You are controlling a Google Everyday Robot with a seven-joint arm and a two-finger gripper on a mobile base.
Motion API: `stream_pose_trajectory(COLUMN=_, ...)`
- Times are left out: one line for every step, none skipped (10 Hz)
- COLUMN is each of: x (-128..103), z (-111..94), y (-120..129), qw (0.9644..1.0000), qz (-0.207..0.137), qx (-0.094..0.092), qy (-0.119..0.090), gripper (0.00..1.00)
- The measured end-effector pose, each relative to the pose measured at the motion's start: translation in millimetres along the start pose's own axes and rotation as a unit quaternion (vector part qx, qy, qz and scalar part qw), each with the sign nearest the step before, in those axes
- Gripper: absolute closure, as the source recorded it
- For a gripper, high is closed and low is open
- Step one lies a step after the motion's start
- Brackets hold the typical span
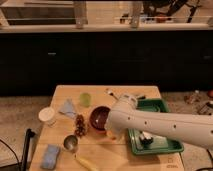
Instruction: Place apple in plastic cup
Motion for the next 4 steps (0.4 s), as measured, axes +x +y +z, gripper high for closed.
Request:
stream_pose_trajectory(x=3, z=-7, y=-4, qw=1.0, qz=-0.001, qx=0.002, qy=0.004, gripper=1.0)
stream_pose_trajectory(x=6, z=-12, y=-8, qw=1.0, qz=-0.001, qx=0.005, qy=0.007, gripper=1.0)
stream_pose_trajectory(x=9, z=-16, y=-11, qw=0.9999, qz=-0.002, qx=0.004, qy=0.011, gripper=1.0)
stream_pose_trajectory(x=16, z=-23, y=-19, qw=0.9998, qz=-0.003, qx=0.007, qy=0.016, gripper=1.0)
